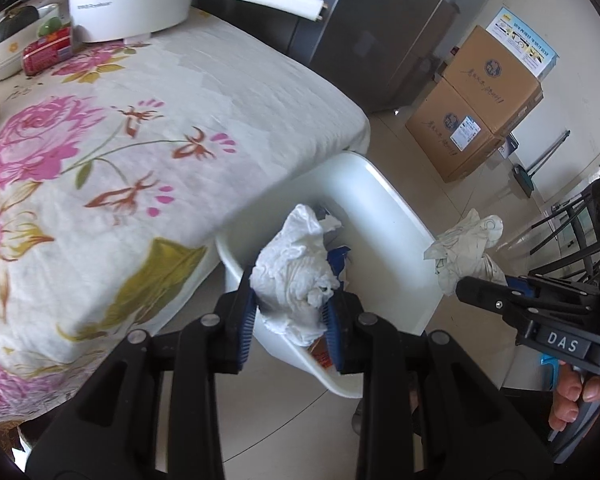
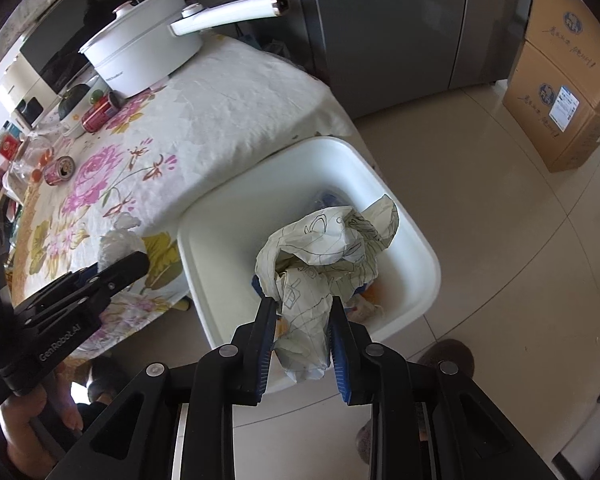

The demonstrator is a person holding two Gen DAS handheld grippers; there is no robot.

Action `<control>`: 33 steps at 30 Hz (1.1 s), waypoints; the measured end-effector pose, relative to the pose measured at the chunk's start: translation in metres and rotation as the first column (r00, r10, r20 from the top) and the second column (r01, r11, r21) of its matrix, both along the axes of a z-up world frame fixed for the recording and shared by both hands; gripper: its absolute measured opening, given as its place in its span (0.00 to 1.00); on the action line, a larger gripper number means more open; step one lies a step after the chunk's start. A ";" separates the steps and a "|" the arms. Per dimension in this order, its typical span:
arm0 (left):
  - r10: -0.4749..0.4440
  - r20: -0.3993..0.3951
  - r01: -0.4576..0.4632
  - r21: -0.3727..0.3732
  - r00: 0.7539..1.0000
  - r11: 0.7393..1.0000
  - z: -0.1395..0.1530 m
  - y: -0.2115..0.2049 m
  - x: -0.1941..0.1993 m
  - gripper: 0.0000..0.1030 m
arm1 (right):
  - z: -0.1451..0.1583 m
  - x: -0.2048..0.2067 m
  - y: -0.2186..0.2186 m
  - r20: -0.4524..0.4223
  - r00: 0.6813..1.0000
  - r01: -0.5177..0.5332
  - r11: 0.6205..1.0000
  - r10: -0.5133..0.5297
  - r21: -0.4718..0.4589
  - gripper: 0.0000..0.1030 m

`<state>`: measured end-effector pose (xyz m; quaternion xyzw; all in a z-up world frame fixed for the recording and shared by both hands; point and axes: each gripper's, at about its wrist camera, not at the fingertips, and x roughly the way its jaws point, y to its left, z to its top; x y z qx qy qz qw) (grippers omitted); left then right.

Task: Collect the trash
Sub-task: 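Carry the tissue and paper over the bin and open both tools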

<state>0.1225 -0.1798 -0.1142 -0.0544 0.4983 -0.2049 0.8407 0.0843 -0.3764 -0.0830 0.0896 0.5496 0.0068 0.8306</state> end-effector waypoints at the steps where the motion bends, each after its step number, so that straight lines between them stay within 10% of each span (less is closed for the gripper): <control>1: -0.006 0.000 0.006 0.000 1.000 1.000 -0.002 -0.005 0.001 0.30 | 0.000 0.000 -0.002 0.000 1.000 0.002 1.000 -0.002 -0.004 0.26; 6: -0.029 0.027 0.029 0.013 0.999 1.000 -0.008 -0.018 0.003 0.32 | -0.001 0.000 -0.010 -0.004 1.000 0.012 1.000 -0.012 -0.014 0.26; 11: 0.040 0.055 -0.045 0.110 0.998 0.993 -0.009 -0.018 0.009 0.77 | -0.005 0.001 -0.018 -0.018 0.999 0.027 0.999 -0.027 -0.021 0.26; 25: 0.095 0.018 -0.097 0.122 0.995 0.988 -0.007 0.008 0.007 0.82 | -0.007 0.007 -0.011 -0.020 1.000 0.018 1.000 -0.018 -0.026 0.30; 29: 0.109 0.018 -0.110 0.119 0.994 0.987 -0.003 0.016 0.006 0.82 | -0.006 0.009 -0.009 -0.013 0.999 0.039 0.999 -0.040 -0.030 0.57; 33: 0.130 0.022 -0.131 0.116 0.991 0.985 0.001 0.025 0.007 0.83 | -0.004 0.012 -0.006 -0.007 0.999 0.041 0.998 -0.042 -0.043 0.61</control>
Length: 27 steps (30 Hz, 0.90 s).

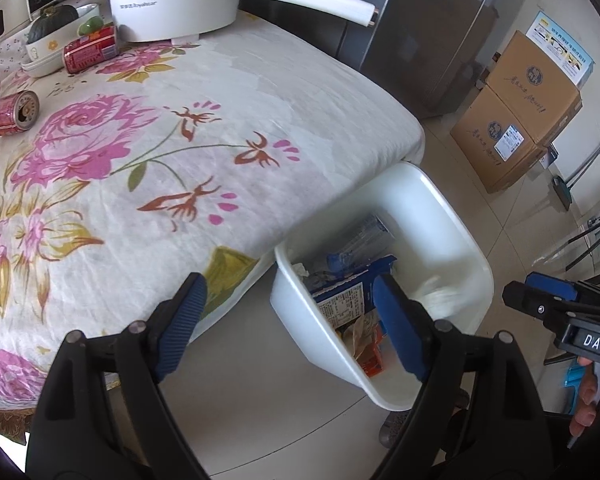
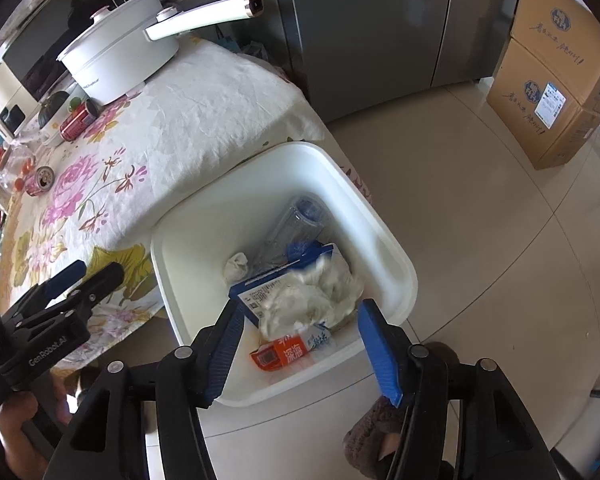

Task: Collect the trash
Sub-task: 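Carry the tissue and paper over the bin and open both tools, then move both open tools back over the red cans on the table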

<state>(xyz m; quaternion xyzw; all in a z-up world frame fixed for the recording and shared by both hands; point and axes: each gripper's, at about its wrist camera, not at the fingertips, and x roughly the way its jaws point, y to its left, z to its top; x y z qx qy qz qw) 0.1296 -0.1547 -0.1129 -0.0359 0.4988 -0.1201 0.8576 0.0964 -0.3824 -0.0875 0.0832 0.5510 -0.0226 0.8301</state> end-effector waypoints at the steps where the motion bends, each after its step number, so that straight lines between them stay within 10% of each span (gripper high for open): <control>1: 0.008 0.001 -0.008 0.000 1.000 1.000 0.001 0.003 0.000 0.83 | 0.000 0.001 0.001 0.000 1.000 0.002 1.000 -0.002 -0.001 0.63; 27: 0.220 0.015 -0.220 0.003 0.975 0.975 0.028 0.128 -0.006 0.85 | 0.024 0.041 0.090 0.065 0.993 -0.097 0.995 0.097 -0.013 0.77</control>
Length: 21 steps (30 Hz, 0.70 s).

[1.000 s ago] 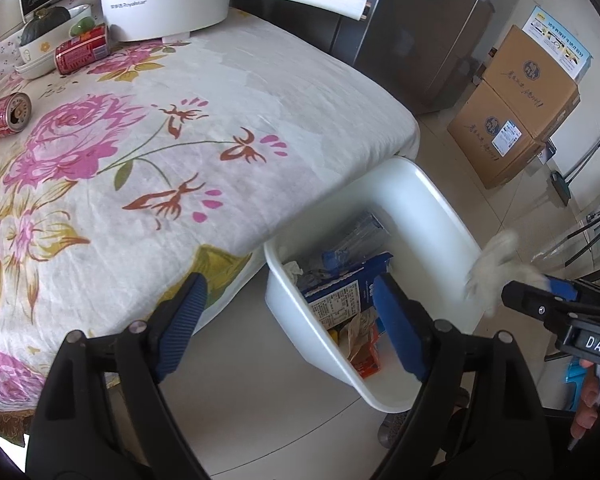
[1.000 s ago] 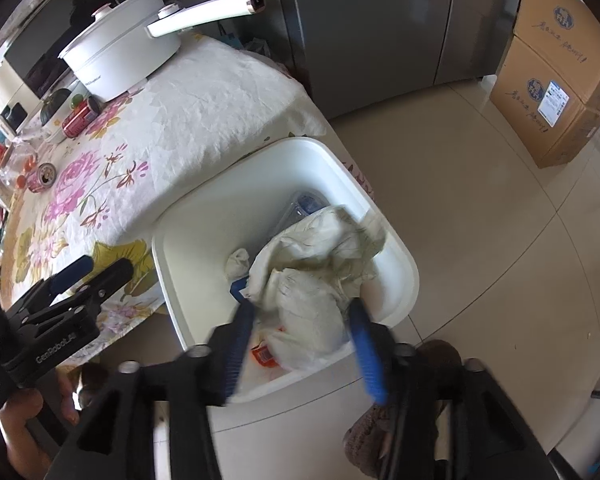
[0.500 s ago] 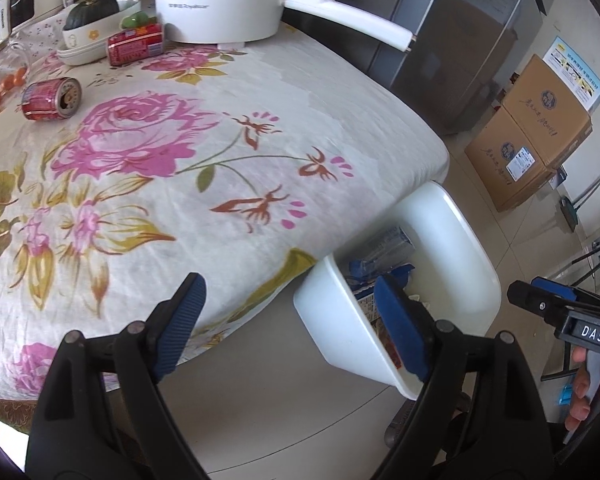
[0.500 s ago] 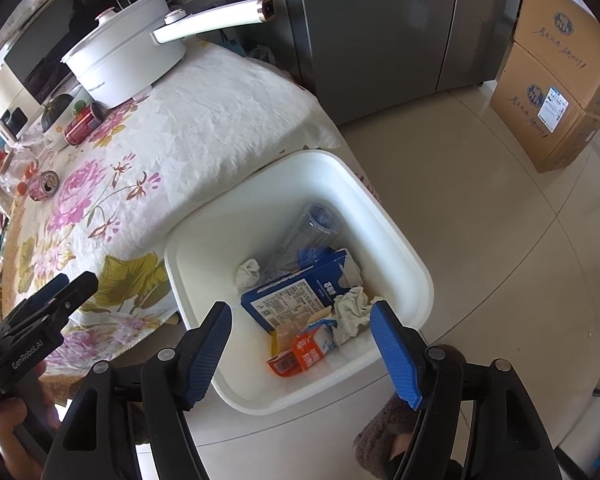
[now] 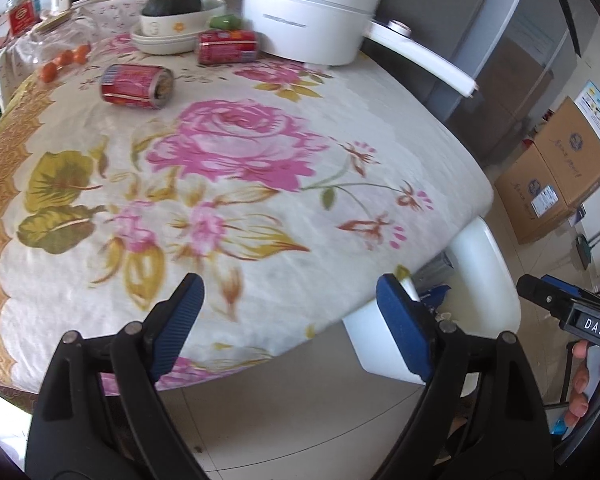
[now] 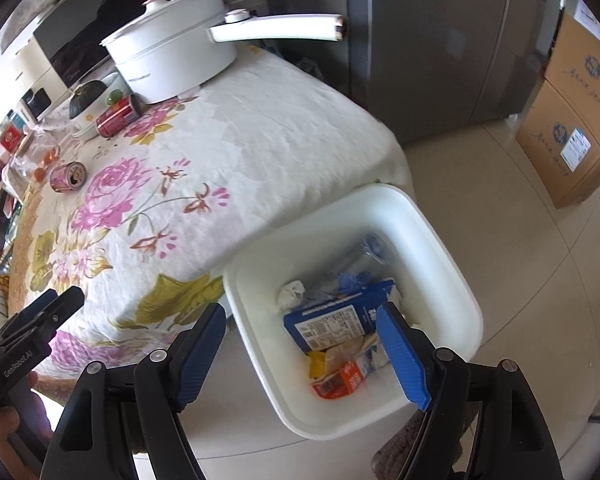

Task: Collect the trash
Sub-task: 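Move both open tools back over the red cans on the table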

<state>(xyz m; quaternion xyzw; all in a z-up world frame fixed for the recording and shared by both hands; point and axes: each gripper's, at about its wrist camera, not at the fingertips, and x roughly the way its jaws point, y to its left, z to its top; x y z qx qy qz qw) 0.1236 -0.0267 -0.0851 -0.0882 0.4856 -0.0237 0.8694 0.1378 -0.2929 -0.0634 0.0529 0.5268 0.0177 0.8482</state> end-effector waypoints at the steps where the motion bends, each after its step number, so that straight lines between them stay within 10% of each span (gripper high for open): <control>1: 0.015 -0.001 -0.015 0.006 1.000 1.000 0.001 0.008 0.001 0.85 | 0.001 0.003 0.006 0.003 1.000 -0.009 1.000 0.009 0.002 0.77; 8: 0.061 0.038 -0.063 0.031 0.997 0.998 0.017 0.061 0.030 0.94 | 0.001 0.028 0.048 0.021 0.998 -0.067 0.998 0.067 -0.014 0.78; 13: -0.010 0.125 -0.013 0.185 0.992 0.983 0.031 0.096 0.063 0.99 | -0.002 0.042 0.076 0.019 0.991 -0.131 0.990 0.132 -0.052 0.78; 21: -0.050 0.104 0.031 0.169 0.993 0.985 0.005 0.142 0.118 0.99 | -0.007 0.063 0.097 0.009 0.988 -0.155 0.987 0.155 -0.045 0.78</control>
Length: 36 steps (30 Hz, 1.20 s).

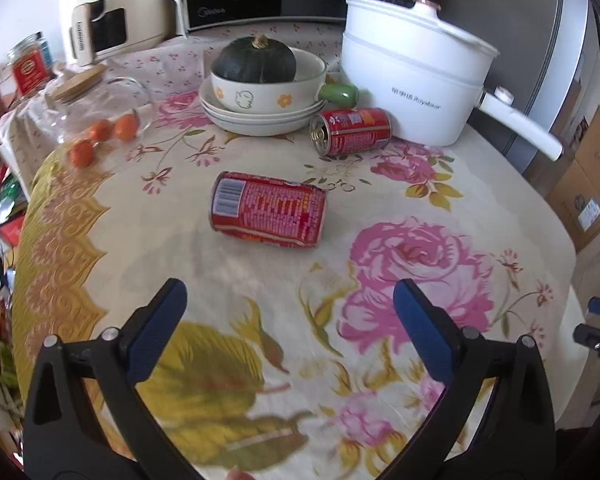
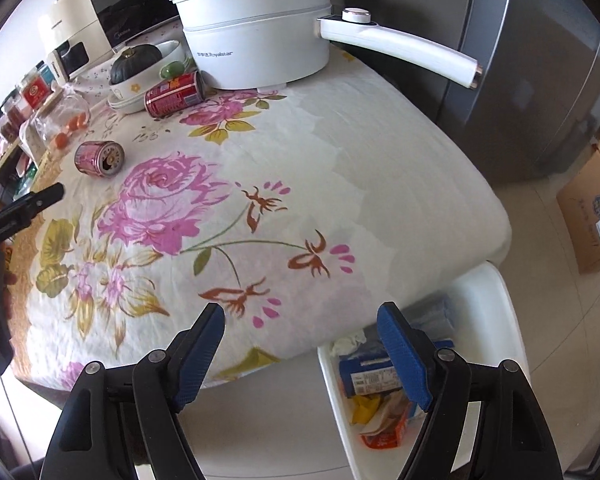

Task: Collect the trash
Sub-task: 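Move both open tools back over the red cans on the table, then grasp a red can with the left tool while the right tool grasps another red can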

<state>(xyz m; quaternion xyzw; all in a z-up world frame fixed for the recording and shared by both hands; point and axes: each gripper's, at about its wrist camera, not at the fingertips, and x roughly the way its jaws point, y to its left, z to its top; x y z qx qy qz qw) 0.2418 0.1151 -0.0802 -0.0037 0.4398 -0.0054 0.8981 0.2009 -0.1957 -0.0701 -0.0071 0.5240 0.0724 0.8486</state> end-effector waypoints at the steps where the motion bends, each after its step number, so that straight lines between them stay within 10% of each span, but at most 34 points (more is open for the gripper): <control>1: -0.016 -0.010 0.016 0.002 1.000 1.000 -0.004 0.000 0.007 0.99 | 0.000 0.002 0.002 -0.004 1.000 -0.002 1.000 0.002 0.006 0.78; 12: -0.114 -0.014 0.114 0.011 0.993 0.993 -0.032 0.016 0.070 1.00 | -0.015 0.012 0.009 -0.056 0.998 -0.016 1.000 0.017 0.004 0.78; 23: -0.186 0.038 0.189 -0.137 0.982 0.972 -0.038 0.038 0.089 0.99 | -0.028 0.013 0.002 -0.070 0.998 -0.007 1.000 0.006 -0.022 0.78; 36: -0.057 0.133 0.084 -0.211 0.990 0.974 -0.010 0.071 0.056 0.87 | -0.019 0.098 0.102 0.163 0.985 -0.080 0.992 0.063 0.101 0.78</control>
